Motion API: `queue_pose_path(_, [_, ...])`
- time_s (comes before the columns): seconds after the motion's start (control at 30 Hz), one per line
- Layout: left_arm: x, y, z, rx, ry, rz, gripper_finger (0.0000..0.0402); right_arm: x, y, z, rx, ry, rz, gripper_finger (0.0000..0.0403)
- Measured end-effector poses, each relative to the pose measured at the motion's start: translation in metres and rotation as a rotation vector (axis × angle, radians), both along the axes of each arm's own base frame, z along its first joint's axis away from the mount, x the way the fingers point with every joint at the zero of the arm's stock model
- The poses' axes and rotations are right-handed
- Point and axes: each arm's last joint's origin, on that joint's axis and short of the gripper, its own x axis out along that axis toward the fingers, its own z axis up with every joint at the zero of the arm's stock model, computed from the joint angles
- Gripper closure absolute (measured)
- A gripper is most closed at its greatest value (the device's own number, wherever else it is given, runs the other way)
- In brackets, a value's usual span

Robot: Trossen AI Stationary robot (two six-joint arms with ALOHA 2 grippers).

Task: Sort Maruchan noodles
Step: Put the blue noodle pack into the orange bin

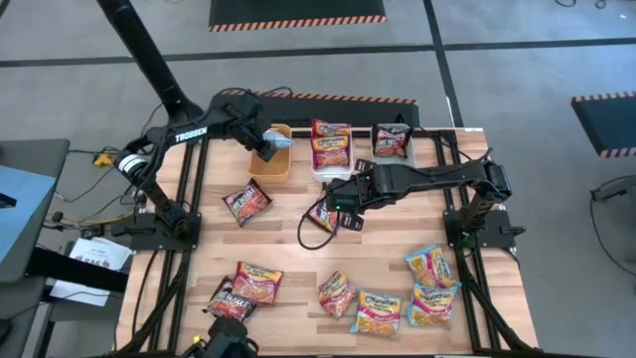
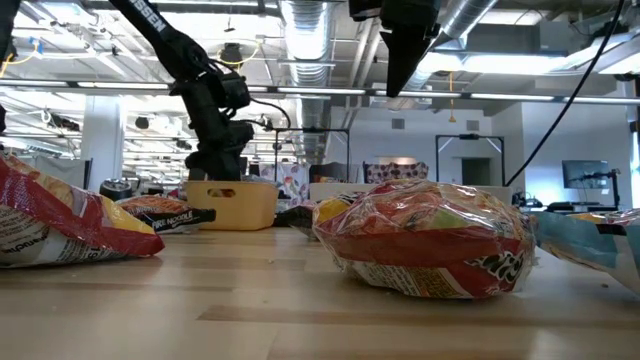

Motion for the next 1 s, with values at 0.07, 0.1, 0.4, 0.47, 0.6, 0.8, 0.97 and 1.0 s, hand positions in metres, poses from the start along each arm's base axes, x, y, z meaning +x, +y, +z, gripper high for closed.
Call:
queue_pose_path(0.07, [0.0,0.004,0.002,0.032,-0.015,0.027,0.0247,0.0,0.0,0.0,0.0,0.0,0.0,0.0246])
queue_pose_path(0.1, [0.001,0.006,0.003,0.05,-0.029,0.039,0.0247,0.0,0.0,0.0,0.0,0.0,0.0,0.0246])
queue_pose_path(0.4, [0.001,0.015,0.008,0.068,-0.116,0.15,0.0247,0.0,0.0,0.0,-0.001,-0.001,-0.001,0.0246])
queue_pose_path(0.47, [-0.001,0.017,0.008,0.067,-0.114,0.194,0.0247,0.0,0.0,0.0,-0.001,-0.002,-0.001,0.0246])
queue_pose_path(0.6, [-0.007,0.022,0.008,0.056,-0.12,0.284,0.0247,0.0,0.0,0.0,0.003,-0.01,-0.014,0.0246])
queue_pose_path(0.8, [-0.008,0.022,0.008,0.001,-0.167,0.243,0.0247,0.0,0.0,0.0,0.003,-0.011,-0.016,0.0246])
queue_pose_path(0.97, [-0.005,0.019,0.009,-0.077,-0.252,0.144,0.0247,0.0,0.0,0.0,0.003,-0.011,-0.016,0.0246])
queue_pose_path(1.0, [-0.004,0.018,0.009,-0.085,-0.261,0.136,0.0247,0.0,0.0,0.0,0.004,-0.011,-0.016,0.0246])
